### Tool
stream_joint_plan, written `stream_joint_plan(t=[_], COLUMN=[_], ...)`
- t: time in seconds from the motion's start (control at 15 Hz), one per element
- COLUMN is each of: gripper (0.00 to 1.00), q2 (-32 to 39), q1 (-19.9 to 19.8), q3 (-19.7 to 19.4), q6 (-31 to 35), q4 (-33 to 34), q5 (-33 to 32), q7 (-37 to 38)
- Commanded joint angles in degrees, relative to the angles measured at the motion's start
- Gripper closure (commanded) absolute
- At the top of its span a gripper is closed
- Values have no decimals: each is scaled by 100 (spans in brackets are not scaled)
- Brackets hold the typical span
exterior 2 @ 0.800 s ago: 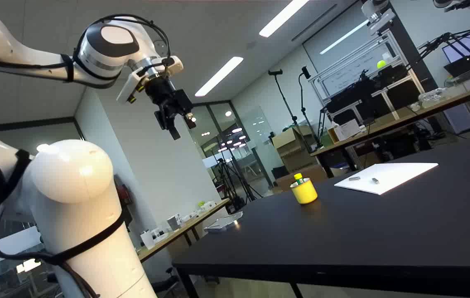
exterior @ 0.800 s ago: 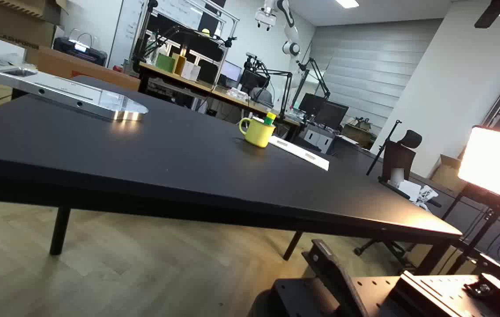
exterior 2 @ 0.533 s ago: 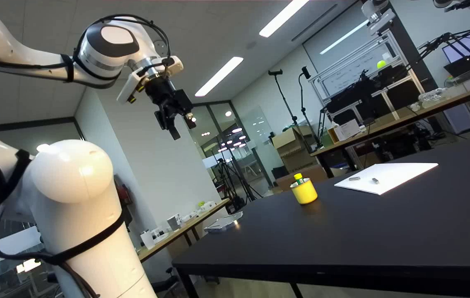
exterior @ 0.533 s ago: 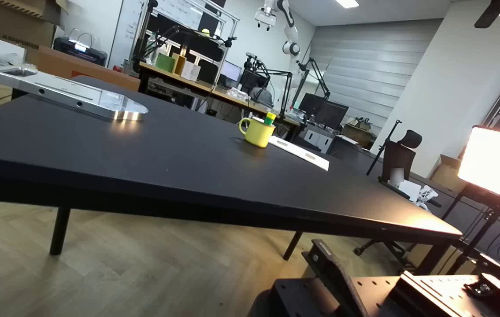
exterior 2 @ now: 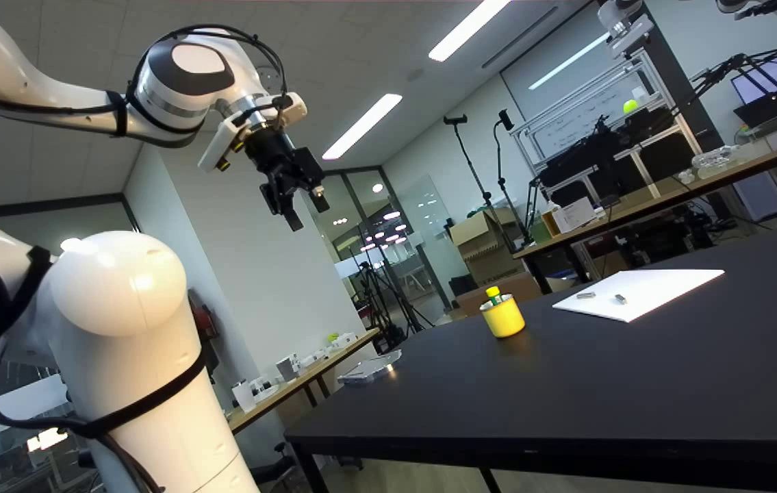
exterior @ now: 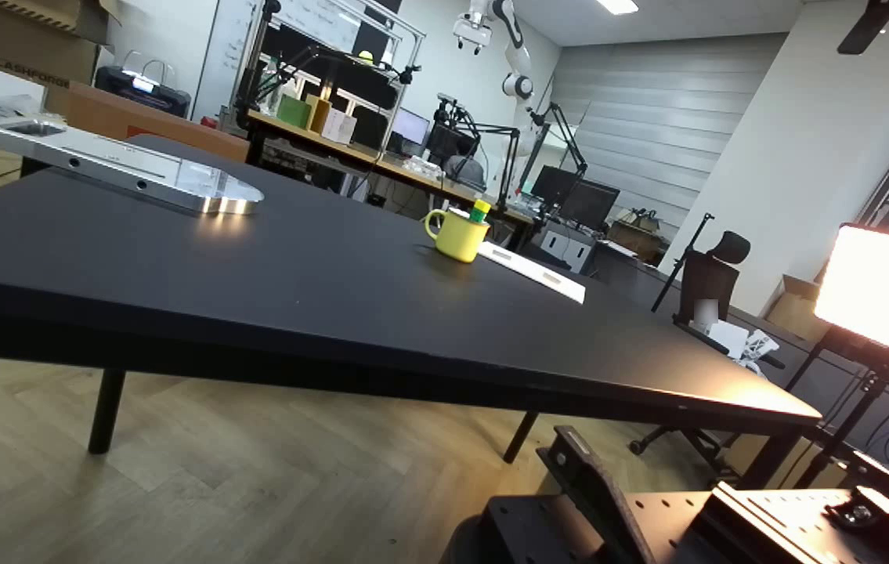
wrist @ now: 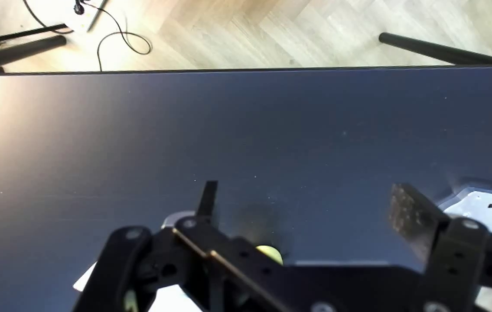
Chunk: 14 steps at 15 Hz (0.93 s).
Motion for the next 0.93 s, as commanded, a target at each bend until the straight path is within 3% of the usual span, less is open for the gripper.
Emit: stream_joint_plan(t=[0.0,0.47,0.87], gripper=[0,0,0], q2=[924,3356,5485], q1=[-71,-68,-102], q3=[-328,-892,-780], q6=[438,1579,1553], q4=[331,1565,3460], q5=[-99,-24,-47], q7=[-393,-1255,-2073])
